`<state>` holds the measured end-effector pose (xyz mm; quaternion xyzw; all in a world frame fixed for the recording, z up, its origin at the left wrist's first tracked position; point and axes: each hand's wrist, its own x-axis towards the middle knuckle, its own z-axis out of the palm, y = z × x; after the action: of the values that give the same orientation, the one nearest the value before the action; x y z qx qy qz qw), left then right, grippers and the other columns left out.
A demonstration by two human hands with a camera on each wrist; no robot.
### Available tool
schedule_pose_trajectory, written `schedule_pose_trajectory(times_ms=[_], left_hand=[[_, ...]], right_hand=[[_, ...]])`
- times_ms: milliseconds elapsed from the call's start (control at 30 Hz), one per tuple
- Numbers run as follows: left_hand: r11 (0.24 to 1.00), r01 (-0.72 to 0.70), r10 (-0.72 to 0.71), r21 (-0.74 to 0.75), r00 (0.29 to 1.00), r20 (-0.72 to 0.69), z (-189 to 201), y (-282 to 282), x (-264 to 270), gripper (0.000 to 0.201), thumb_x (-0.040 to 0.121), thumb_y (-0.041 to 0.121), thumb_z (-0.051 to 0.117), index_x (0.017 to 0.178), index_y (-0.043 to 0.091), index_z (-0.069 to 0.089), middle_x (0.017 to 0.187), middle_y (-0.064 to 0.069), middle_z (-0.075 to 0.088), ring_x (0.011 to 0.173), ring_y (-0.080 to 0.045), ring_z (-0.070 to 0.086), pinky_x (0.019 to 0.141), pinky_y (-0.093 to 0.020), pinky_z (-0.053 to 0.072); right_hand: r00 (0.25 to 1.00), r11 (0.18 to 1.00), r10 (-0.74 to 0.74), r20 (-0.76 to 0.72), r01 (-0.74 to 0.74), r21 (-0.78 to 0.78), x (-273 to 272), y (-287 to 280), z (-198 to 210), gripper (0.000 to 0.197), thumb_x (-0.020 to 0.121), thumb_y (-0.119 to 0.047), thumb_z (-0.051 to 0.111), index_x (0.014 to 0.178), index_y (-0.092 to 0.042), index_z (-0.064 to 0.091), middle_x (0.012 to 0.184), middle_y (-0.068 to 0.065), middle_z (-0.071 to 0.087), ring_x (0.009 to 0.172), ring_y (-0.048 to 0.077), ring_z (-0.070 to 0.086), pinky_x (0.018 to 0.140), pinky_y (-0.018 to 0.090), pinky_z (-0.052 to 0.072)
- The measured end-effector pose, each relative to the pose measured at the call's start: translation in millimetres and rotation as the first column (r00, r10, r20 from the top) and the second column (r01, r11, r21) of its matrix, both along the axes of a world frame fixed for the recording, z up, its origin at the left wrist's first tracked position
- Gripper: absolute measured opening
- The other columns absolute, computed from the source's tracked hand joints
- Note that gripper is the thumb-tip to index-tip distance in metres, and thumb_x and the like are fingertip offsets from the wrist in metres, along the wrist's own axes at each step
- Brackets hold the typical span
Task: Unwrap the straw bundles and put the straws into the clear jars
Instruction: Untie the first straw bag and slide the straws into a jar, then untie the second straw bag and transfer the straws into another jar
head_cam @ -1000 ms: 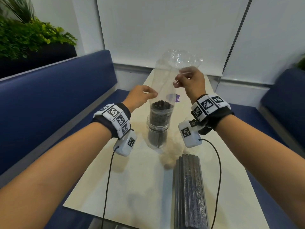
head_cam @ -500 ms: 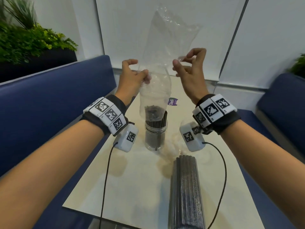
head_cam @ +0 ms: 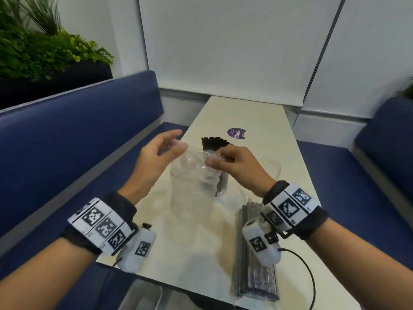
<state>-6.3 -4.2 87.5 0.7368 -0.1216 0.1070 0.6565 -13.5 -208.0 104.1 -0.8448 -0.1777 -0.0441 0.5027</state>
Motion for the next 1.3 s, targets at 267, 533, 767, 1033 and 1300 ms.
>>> schedule_pose_trajectory(times_ms=[267,533,767,1033,1300], left_hand=[[0.949,0.303,-0.314,-0.092,0.870,-0.379,-34,8,-4,0.066,0.059,0.039,0.082,0.117,0.021,0.058,0.095,0.001,0.075,0.085,-0.016,0.071,0.068,-0.025,0.058],[0.898,0.293,-0.065,0.328,0.826,-0.561,-134,-10,31,0.035,0.084,0.002,0.060,0.118,0.009,0.056,0.094,-0.014,0.064,0.080,-0.022,0.059,0.066,-0.026,0.052],[0.433,0.193,-0.095,0.881,0.981,-0.168,-157,-41,41,0.030,0.088,0.008,0.043,0.113,0.025,0.050,0.111,0.001,0.041,0.100,-0.022,0.045,0.082,-0.034,0.041],[0.221,0.362,-0.334,0.906,0.901,-0.278,-145,-41,53,0.034,0.094,0.009,0.044,0.121,0.022,0.059,0.120,-0.003,0.058,0.113,-0.021,0.052,0.094,-0.032,0.042],[0.727,0.161,-0.223,0.668,0.975,0.008,-67,-46,40,0.026,0.094,0.009,0.048,0.109,0.018,0.067,0.108,0.004,0.067,0.097,-0.009,0.059,0.080,-0.015,0.041]], right_hand=[[0.958,0.996,-0.022,-0.287,0.046,0.076,3,-3,-27,0.030,0.086,-0.023,0.061,0.089,0.007,0.064,0.074,0.012,0.058,0.059,0.014,0.050,0.051,0.014,0.041],[0.873,0.769,-0.424,-0.240,0.207,-0.604,-1,-63,-96,0.064,0.083,-0.043,0.060,0.129,-0.006,0.036,0.130,0.020,0.045,0.123,0.036,0.037,0.100,0.040,0.034],[0.712,0.784,-0.515,-0.477,0.167,-0.598,-7,-97,-133,0.091,0.079,-0.053,0.060,0.140,-0.005,0.013,0.140,0.022,0.039,0.125,0.037,0.044,0.103,0.045,0.040],[0.651,0.921,-0.382,-0.655,0.211,-0.327,-4,-93,-129,0.091,0.071,-0.046,0.072,0.136,-0.008,0.021,0.130,0.016,0.049,0.112,0.032,0.056,0.093,0.049,0.050],[0.903,0.967,-0.254,-0.346,0.226,-0.119,-39,-92,-56,0.066,0.071,-0.023,0.077,0.112,-0.014,0.026,0.108,0.009,0.057,0.084,0.016,0.062,0.068,0.027,0.055]])
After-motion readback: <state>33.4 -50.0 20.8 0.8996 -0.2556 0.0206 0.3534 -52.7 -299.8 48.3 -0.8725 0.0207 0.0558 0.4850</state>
